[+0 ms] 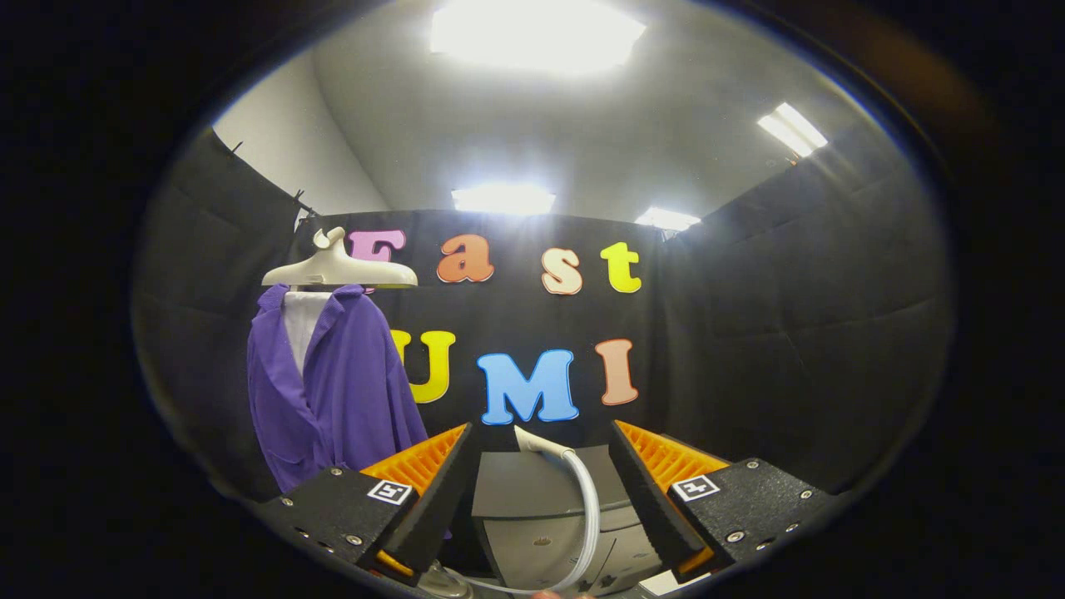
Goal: Iron the clothes twice with a garment steamer, once on the left side and once on the right side.
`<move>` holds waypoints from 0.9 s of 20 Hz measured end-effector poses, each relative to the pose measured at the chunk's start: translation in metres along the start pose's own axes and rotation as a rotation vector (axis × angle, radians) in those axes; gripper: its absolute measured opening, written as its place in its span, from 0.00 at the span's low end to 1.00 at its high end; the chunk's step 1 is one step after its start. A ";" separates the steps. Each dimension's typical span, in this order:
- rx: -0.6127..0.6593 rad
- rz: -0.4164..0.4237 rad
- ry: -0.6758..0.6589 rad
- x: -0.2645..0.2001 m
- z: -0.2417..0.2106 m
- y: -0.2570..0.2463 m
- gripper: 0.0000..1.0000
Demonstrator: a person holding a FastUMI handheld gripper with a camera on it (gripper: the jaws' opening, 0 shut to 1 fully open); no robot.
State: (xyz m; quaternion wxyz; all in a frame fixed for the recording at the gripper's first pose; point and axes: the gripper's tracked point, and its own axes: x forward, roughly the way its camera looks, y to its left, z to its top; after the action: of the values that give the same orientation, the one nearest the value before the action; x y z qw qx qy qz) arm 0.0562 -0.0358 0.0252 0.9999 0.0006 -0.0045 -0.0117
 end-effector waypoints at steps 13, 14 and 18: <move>0.071 0.085 0.264 0.217 -0.094 -0.066 0.96; 0.080 0.099 0.293 0.232 -0.103 -0.068 0.96; 0.154 0.172 0.422 0.276 -0.140 -0.071 0.96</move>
State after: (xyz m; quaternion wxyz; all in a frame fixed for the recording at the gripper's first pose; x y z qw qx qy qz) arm 0.3322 -0.1135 -0.1122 0.9730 0.0789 0.2037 0.0745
